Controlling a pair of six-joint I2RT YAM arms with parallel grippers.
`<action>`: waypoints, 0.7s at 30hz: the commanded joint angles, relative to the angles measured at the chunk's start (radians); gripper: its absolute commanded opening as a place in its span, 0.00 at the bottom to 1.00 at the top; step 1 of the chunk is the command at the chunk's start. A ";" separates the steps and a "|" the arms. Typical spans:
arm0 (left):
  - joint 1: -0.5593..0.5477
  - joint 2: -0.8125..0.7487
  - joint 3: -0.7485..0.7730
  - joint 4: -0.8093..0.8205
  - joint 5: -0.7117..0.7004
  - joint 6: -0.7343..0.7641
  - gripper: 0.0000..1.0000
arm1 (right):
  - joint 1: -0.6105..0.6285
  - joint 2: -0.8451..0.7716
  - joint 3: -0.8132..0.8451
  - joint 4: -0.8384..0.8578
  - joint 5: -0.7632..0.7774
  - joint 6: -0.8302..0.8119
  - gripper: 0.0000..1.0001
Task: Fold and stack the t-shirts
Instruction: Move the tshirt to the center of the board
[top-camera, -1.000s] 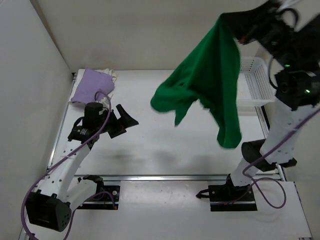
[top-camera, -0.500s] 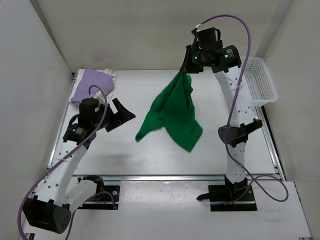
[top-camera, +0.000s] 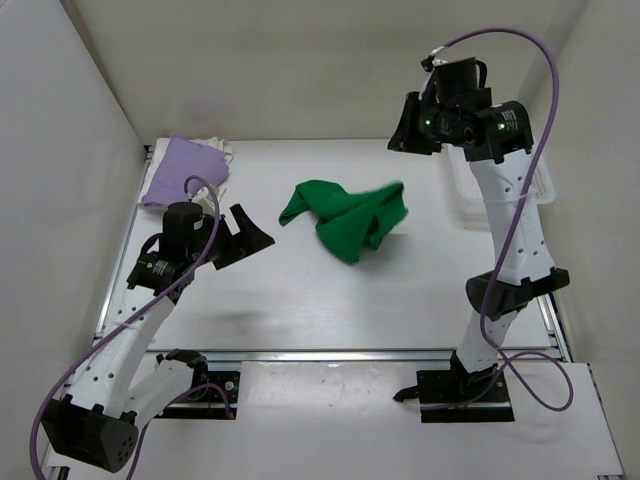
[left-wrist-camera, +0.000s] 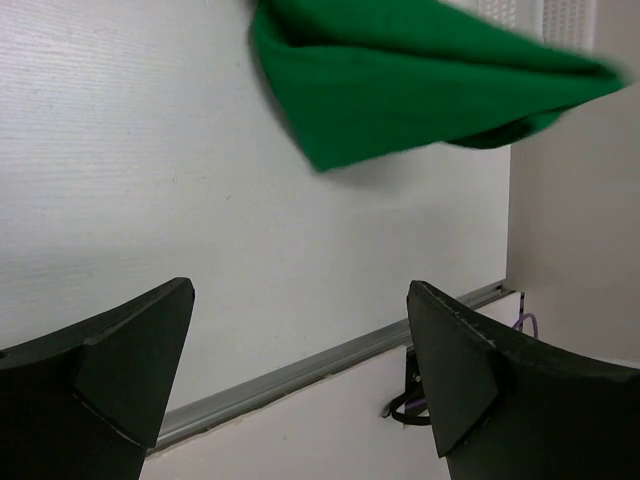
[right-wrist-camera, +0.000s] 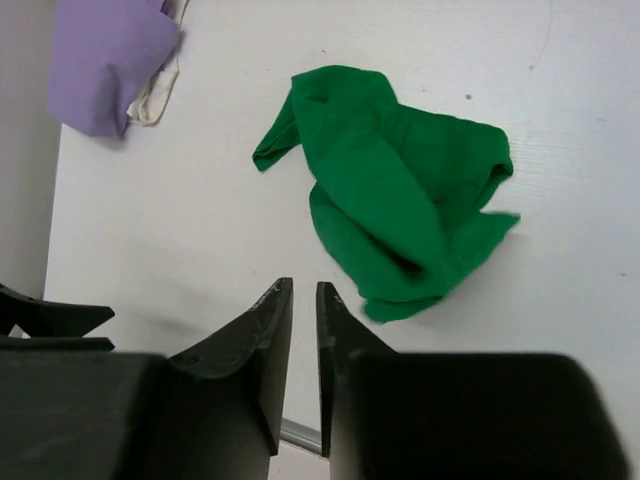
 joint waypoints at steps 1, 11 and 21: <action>-0.014 -0.025 -0.037 0.004 0.017 0.002 0.98 | -0.018 -0.103 -0.098 0.064 -0.043 -0.028 0.15; -0.045 0.001 -0.044 -0.004 0.010 0.028 0.99 | 0.003 -0.330 -0.410 0.177 -0.047 -0.064 0.34; -0.135 0.062 -0.157 0.143 0.037 -0.028 0.99 | 0.014 -0.877 -1.331 0.648 -0.134 0.017 0.49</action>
